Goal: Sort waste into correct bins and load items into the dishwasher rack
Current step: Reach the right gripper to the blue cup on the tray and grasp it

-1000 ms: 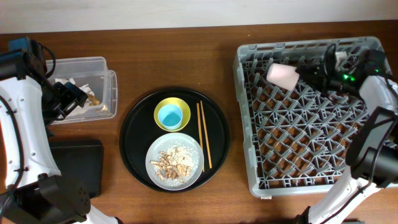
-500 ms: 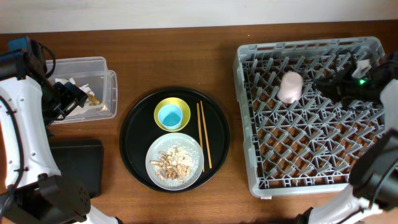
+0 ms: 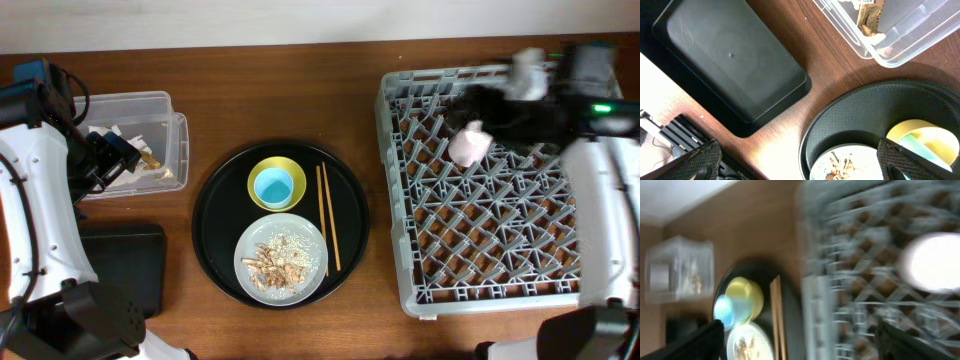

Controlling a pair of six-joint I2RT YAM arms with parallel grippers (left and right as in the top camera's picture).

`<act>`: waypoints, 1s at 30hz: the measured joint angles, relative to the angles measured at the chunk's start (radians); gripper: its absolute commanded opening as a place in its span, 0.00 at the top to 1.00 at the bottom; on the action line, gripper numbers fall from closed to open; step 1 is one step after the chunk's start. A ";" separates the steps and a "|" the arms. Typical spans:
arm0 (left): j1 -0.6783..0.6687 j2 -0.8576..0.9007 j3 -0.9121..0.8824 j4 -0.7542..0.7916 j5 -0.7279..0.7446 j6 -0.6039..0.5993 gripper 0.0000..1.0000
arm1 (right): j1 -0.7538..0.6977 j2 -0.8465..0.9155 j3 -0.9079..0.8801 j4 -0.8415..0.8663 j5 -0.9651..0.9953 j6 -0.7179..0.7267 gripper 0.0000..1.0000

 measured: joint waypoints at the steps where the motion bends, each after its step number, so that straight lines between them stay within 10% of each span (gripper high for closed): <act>1: 0.000 0.000 0.000 0.000 0.000 0.000 0.01 | 0.056 0.001 0.000 0.005 0.008 -0.009 0.01; 12: 0.000 0.000 0.000 0.000 0.000 0.000 0.01 | 0.632 0.122 0.000 0.156 0.500 0.057 0.13; 30: 0.000 0.000 0.000 0.000 -0.001 0.000 0.01 | 0.860 0.399 0.031 0.254 0.733 0.090 0.15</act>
